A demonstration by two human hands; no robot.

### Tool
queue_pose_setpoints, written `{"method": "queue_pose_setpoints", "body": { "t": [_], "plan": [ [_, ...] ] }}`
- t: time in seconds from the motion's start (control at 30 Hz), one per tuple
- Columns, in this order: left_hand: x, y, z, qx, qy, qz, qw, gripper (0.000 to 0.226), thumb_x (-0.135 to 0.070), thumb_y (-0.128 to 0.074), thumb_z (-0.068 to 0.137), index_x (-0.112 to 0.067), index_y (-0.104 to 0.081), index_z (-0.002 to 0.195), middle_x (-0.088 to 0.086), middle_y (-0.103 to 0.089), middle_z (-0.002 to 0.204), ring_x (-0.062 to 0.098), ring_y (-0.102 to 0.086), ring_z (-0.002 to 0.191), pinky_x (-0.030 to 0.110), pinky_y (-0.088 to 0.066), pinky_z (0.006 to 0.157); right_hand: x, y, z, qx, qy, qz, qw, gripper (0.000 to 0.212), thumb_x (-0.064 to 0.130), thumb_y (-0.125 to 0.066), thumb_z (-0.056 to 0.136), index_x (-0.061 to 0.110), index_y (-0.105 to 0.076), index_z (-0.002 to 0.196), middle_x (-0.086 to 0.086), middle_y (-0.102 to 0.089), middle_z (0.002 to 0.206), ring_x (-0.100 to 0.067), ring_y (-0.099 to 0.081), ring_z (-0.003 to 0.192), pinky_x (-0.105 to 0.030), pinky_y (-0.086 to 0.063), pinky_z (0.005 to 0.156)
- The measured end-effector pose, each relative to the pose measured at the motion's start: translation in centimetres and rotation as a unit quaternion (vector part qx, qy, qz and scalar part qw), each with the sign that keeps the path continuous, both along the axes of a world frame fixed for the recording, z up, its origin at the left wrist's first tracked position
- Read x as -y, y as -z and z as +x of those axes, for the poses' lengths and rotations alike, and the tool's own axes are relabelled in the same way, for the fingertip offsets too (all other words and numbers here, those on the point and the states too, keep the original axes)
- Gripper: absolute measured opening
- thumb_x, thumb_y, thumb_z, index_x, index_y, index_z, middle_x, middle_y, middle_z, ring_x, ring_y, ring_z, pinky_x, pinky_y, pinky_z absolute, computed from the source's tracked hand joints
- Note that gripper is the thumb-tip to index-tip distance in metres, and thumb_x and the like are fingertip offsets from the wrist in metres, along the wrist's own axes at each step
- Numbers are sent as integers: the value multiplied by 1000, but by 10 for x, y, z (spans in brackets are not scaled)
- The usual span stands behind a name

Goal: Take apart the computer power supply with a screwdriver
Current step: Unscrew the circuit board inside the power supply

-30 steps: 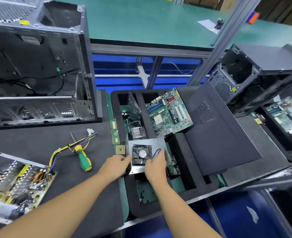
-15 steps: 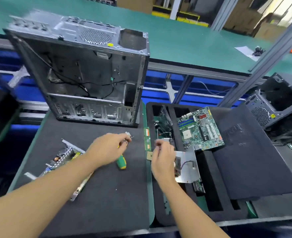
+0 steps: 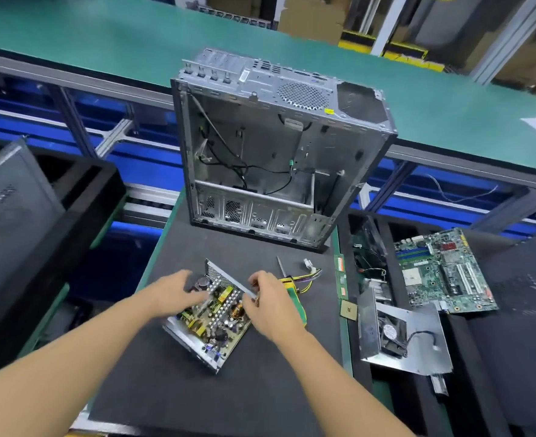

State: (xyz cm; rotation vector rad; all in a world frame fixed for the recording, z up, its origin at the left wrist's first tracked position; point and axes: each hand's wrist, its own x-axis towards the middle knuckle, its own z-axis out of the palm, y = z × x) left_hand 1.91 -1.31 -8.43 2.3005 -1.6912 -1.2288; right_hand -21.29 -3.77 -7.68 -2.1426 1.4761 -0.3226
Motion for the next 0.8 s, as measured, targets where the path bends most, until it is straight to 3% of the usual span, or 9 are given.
{"method": "queue_pose_setpoints", "body": {
  "t": [0.13,0.27,0.37,0.43,0.53,0.6,0.7,0.77,0.8],
  "plan": [
    [-8,17,-9,66,33,-63,995,66,-54,-65,87,-18,-46,139,3,-54,136,19,-56,117,31,-47,90,0,12,2,-82,-25,-7,996,17,25,-48,100,21,-53,116,2,-55,115,-20,-48,113,-35,-42,95],
    [-16,16,-22,71,-2,-69,995,56,-52,-67,79,-19,-45,119,-2,-57,113,19,-59,92,32,-47,70,-3,12,-4,-49,36,-43,997,17,25,-55,98,23,-55,114,5,-52,114,-18,-47,108,-33,-44,87],
    [-25,17,-31,50,-29,-85,995,51,-51,-66,76,-22,-36,106,-3,-53,97,19,-58,78,34,-48,63,-12,14,-20,4,88,-148,985,19,24,-63,90,18,-53,105,4,-51,104,-15,-46,94,-29,-42,81],
    [-28,17,-34,39,-43,-94,994,55,-52,-66,75,-24,-33,108,-3,-52,99,20,-58,78,36,-49,65,-16,22,-37,16,185,-174,967,18,15,-63,86,14,-52,100,0,-52,100,-20,-48,89,-36,-43,76],
    [-32,16,-35,23,-54,-103,993,59,-54,-65,73,-26,-31,111,-3,-52,103,19,-58,79,36,-50,66,-12,37,-57,-91,287,-76,951,35,25,-63,88,12,-50,117,-6,-50,113,-29,-50,105,-40,-43,85],
    [-32,17,-37,13,-52,-105,993,59,-57,-67,73,-26,-32,109,-4,-52,103,17,-58,80,37,-51,68,-9,48,-62,-186,233,5,955,50,43,-60,91,18,-42,130,-5,-45,124,-27,-47,114,-39,-43,90],
    [-37,22,-41,-23,-63,-98,993,68,-61,-71,74,-26,-32,116,-5,-50,110,18,-58,88,36,-50,73,-6,58,-61,-248,176,5,953,44,46,-55,95,19,-42,126,-3,-46,124,-24,-49,111,-36,-44,89],
    [-42,26,-43,-12,-73,-107,991,75,-66,-68,74,-24,-32,124,-5,-44,116,19,-55,95,35,-46,73,-4,60,-60,-228,175,-11,958,36,39,-56,96,18,-43,122,-3,-48,118,-24,-52,107,-36,-46,86],
    [-43,27,-42,32,-63,-144,987,75,-68,-67,75,-22,-35,125,-4,-42,116,19,-52,96,34,-45,73,-4,60,-60,-176,188,-5,966,33,34,-57,95,17,-43,120,-2,-48,116,-24,-54,105,-37,-47,84]
  ]
}}
